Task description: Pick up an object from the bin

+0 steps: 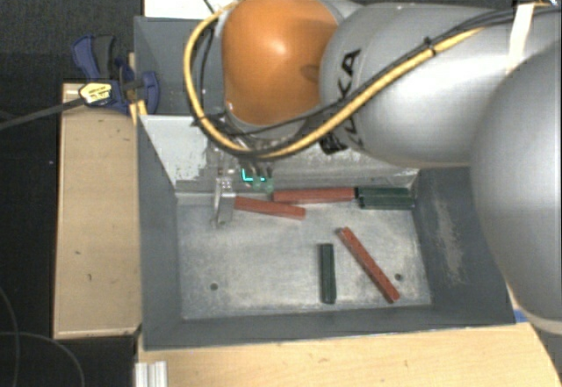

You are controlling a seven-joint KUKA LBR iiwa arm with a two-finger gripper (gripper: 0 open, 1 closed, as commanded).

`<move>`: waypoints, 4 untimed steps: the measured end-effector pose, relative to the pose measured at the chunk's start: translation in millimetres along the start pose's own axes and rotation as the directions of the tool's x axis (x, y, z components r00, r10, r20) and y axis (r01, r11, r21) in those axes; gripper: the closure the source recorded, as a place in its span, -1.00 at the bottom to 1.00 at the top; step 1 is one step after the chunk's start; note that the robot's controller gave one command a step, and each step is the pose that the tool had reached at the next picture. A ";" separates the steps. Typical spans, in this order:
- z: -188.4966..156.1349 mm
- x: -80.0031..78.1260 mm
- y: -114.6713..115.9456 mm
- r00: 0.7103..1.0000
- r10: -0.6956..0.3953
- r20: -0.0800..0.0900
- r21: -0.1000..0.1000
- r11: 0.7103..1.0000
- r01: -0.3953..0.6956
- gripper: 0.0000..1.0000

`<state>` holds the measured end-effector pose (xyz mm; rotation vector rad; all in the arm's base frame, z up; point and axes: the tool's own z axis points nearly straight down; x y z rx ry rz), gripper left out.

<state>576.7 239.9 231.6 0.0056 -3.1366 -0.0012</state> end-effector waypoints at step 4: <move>152.8 13.5 -273.4 0.779 -0.627 0.002 0.003 0.779 0.627 -1.00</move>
Offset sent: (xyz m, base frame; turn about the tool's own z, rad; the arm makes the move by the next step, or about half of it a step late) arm 0.0123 -0.1018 0.0072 0.1246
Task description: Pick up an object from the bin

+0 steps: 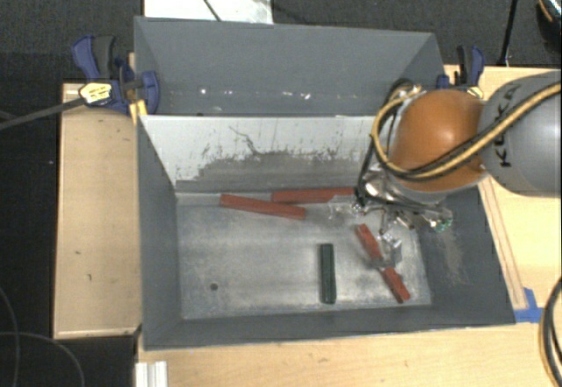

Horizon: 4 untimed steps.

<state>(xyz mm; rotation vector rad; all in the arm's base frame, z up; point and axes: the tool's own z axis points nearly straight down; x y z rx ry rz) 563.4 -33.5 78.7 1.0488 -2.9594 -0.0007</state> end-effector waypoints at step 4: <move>-0.5 1.9 114.3 0.895 -0.446 0.003 0.001 0.895 0.446 1.00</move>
Offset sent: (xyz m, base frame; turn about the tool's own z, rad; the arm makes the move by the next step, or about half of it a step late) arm -0.0017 0.0850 0.0273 -0.0122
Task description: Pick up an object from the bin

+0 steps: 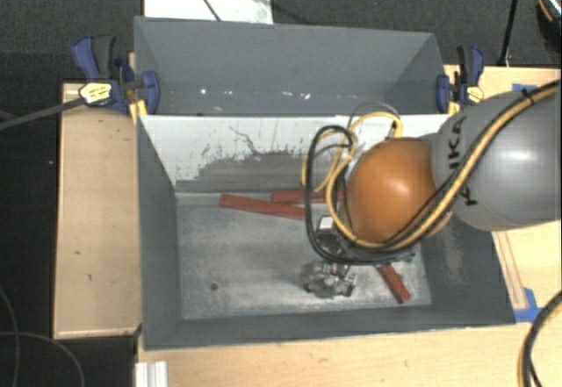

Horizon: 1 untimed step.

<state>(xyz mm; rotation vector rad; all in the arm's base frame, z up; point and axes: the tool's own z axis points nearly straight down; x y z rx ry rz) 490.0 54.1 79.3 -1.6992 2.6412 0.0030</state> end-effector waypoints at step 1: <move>-99.7 -50.0 13.3 0.989 0.150 0.006 0.006 0.989 -0.150 1.00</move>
Offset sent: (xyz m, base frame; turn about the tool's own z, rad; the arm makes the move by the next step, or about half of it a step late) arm 0.0067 0.0483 0.0960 0.1520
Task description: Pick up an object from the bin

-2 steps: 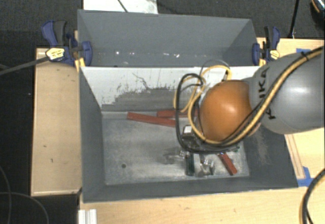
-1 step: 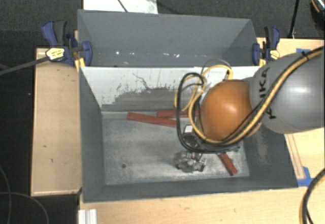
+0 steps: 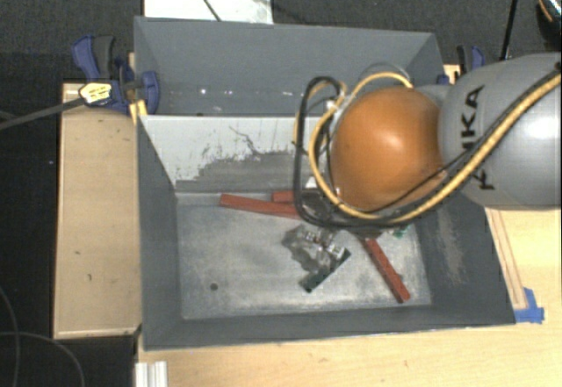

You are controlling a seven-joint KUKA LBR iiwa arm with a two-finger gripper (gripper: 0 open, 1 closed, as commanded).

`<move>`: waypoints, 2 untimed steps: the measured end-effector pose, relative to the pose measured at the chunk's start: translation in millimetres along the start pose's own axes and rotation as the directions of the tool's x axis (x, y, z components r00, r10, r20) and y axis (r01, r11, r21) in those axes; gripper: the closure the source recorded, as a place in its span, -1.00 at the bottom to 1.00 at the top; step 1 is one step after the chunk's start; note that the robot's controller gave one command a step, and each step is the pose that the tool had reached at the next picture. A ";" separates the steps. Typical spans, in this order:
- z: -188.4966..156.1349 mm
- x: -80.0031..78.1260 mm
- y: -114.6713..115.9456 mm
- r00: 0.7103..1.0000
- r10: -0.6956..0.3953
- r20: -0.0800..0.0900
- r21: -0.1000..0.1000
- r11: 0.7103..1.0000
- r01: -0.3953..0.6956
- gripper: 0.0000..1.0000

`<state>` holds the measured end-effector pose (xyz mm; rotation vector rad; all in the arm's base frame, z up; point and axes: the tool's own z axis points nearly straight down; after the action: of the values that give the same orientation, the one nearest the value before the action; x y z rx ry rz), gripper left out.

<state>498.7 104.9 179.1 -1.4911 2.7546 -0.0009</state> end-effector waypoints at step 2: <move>-89.8 47.6 -8.0 0.884 -0.468 -0.004 -0.002 0.884 0.468 1.00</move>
Offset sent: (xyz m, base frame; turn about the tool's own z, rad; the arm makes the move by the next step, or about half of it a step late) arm -0.0124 0.0275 -0.0106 -0.2176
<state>478.6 60.4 268.5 -2.1144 2.3173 -0.0066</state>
